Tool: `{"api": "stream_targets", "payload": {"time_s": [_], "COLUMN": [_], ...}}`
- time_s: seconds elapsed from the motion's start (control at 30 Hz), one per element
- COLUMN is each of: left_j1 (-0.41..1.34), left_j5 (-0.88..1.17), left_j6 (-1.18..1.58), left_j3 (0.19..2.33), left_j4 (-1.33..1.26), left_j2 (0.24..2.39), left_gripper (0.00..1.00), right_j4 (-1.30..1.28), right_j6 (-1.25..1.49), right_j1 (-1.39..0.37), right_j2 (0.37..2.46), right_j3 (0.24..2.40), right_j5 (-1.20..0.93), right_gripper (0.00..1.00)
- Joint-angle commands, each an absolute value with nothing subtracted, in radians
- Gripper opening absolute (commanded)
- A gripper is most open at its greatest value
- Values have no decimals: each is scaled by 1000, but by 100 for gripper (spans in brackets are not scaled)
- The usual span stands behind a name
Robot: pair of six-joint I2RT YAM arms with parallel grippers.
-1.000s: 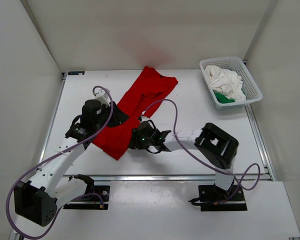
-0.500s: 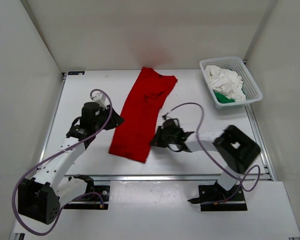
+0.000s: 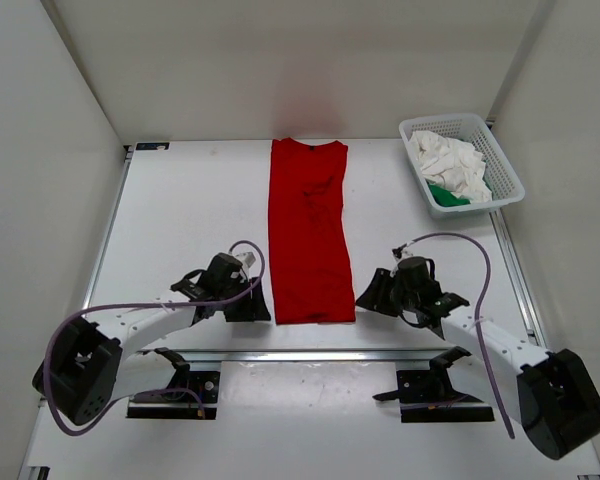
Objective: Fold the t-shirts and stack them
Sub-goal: Rotate the tshirt 90 degrees, then grab the bottom of the folded rectangular tshirt with both arms
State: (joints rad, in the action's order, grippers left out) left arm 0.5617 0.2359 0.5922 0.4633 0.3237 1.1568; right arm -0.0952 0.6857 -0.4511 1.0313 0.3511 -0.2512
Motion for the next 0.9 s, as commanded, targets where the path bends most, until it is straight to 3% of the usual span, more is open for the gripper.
{"api": "stream_targets", "payload": {"time_s": [0.0, 0.3, 0.53, 0.7, 0.87], "left_j1": [650, 632, 673, 681, 704], "left_j5": [276, 267, 261, 267, 250], "left_j6": [644, 745, 772, 767, 741], "left_j3": [453, 403, 407, 411, 426], "left_j4": [250, 111, 46, 37, 84], "left_j2": [1169, 1195, 1307, 1312, 1312], "left_gripper": [62, 62, 56, 34, 4], "right_j4": [-140, -57, 12, 47, 2], "right_j6": [738, 837, 854, 839, 839], "right_j1": [-468, -578, -574, -577, -617], "right_j2": [935, 942, 963, 989, 962], "right_j3": [278, 198, 175, 179, 181], "right_j5": [-227, -253, -276, -279, -253], "right_gripper": [39, 39, 27, 12, 0]}}
